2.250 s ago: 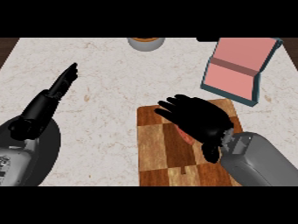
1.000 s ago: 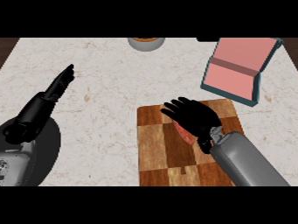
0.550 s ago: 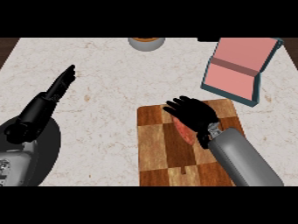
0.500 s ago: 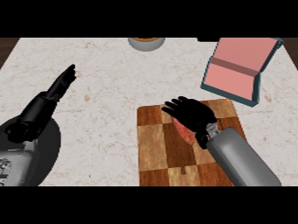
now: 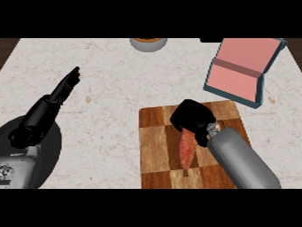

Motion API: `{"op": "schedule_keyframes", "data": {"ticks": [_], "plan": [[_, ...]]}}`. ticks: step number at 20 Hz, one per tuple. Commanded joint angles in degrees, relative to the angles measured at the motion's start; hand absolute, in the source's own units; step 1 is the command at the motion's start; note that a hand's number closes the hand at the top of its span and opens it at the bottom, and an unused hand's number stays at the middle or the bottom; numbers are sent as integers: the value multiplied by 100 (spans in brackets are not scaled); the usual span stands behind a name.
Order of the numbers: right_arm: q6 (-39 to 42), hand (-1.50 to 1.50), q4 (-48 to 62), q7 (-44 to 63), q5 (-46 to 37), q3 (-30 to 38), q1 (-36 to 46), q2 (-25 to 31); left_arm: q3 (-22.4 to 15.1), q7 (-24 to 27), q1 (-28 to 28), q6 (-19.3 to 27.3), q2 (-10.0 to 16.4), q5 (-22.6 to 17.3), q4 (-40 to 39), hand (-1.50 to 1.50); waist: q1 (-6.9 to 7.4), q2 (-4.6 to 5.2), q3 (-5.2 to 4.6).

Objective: Pick the sweet potato from the cutting board and place it in the cardboard box

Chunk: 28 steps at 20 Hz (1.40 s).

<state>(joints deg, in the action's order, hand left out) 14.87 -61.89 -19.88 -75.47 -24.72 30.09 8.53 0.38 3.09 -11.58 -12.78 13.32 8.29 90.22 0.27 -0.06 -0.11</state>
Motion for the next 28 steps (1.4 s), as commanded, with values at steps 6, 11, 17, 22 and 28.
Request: {"op": "schedule_keyframes", "data": {"ticks": [6,11,17,22,28], "plan": [[-804,150,244,-262,-27,212,44,-629,23,-392,-215,-17,-128,8,198,0,-5,9,13],[-852,150,-151,81,879,-44,-123,-840,187,-18,-436,-111,9,51,-339,0,-16,20,12],[-629,150,-1747,139,810,13,-33,-590,270,338,-37,-90,32,104,-383,0,-106,-15,8],[-227,150,-2801,608,1167,629,-132,-597,310,-100,-168,-204,50,-36,-83,0,-91,-17,11],[-60,150,-2921,2085,2080,2037,568,-849,391,42,42,-310,174,-87,-17,0,-18,-11,10]]}}
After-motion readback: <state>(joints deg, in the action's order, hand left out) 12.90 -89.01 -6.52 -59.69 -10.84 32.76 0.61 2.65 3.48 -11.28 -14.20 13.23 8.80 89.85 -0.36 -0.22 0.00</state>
